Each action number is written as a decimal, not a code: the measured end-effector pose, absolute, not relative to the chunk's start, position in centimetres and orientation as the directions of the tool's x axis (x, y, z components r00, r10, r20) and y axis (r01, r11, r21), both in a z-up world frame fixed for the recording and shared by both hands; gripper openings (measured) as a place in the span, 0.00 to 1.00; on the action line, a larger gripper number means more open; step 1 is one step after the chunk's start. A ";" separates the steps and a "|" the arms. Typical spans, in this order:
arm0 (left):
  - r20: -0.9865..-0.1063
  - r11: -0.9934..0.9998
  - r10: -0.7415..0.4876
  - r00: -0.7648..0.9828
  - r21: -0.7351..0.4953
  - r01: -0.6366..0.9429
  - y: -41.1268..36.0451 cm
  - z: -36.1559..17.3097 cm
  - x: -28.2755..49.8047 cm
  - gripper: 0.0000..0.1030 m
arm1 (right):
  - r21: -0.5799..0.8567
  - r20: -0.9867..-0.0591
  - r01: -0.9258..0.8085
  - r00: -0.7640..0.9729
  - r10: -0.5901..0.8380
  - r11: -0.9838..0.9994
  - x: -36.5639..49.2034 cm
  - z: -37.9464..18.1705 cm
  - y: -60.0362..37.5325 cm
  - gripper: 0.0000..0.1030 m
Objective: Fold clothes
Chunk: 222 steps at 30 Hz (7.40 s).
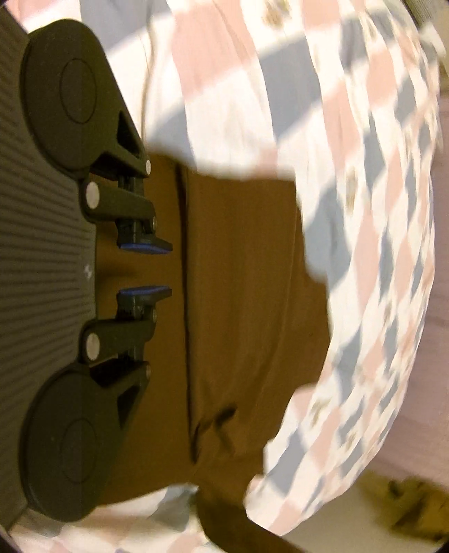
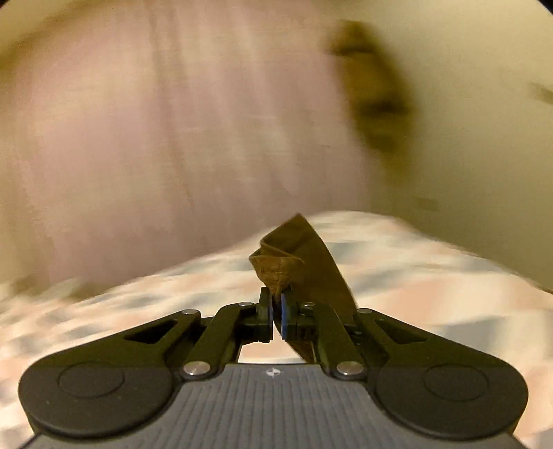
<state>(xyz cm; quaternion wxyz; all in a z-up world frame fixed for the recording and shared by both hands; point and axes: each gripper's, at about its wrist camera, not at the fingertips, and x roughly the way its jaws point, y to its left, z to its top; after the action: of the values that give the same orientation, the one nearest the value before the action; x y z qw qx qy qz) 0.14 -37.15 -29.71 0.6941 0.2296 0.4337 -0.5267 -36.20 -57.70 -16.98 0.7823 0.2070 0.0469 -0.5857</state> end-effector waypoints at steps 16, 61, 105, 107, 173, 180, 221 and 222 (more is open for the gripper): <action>-0.871 0.554 -0.490 0.035 -0.280 0.784 -28.7 -32.8 20.1 0.21 | 0.362 -0.774 0.778 0.558 -0.300 0.513 -6.3 -29.2 -42.0 0.43; -0.851 0.702 -0.515 -0.102 -0.488 0.518 -36.9 -40.2 17.4 0.04 | -0.078 -0.862 0.855 0.200 -0.465 0.513 -32.0 -31.4 -59.1 0.36; -0.816 0.600 -0.564 -0.127 -0.510 0.616 -38.3 -36.9 22.2 0.37 | 0.316 -0.886 0.931 0.358 -0.294 0.183 -33.6 -30.4 -58.6 0.37; -0.829 0.590 -0.543 -0.134 -0.490 0.641 -39.3 -37.7 22.2 0.37 | 0.327 -0.896 0.933 0.357 -0.265 0.150 -33.5 -31.3 -56.0 0.37; -0.727 -0.275 -0.648 0.225 0.500 0.821 -42.4 -37.0 -5.5 0.10 | 0.361 -0.898 0.933 0.353 -0.262 0.019 -35.6 -34.4 -49.3 0.50; -0.787 -0.186 -0.615 -0.050 0.084 0.979 -42.0 -32.5 -1.0 0.19 | 0.345 -0.891 0.937 0.342 -0.298 0.045 -36.1 -33.3 -48.9 0.53; -0.816 0.105 -0.578 -0.019 -0.097 0.990 -49.7 -33.0 11.5 0.33 | 0.383 -0.814 0.840 0.503 -0.289 0.385 -36.6 -33.3 -63.5 0.52; -0.815 0.038 -0.577 -0.054 -0.093 0.995 -50.4 -32.8 11.7 0.35 | 0.361 -0.824 0.824 0.501 -0.266 0.437 -36.1 -33.3 -64.6 0.53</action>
<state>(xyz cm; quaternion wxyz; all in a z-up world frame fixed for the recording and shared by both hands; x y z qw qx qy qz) 11.72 -50.37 -32.77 0.6235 0.2899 0.3607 -0.6302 -36.12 -64.62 -33.26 0.7706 0.3959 0.3527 -0.3536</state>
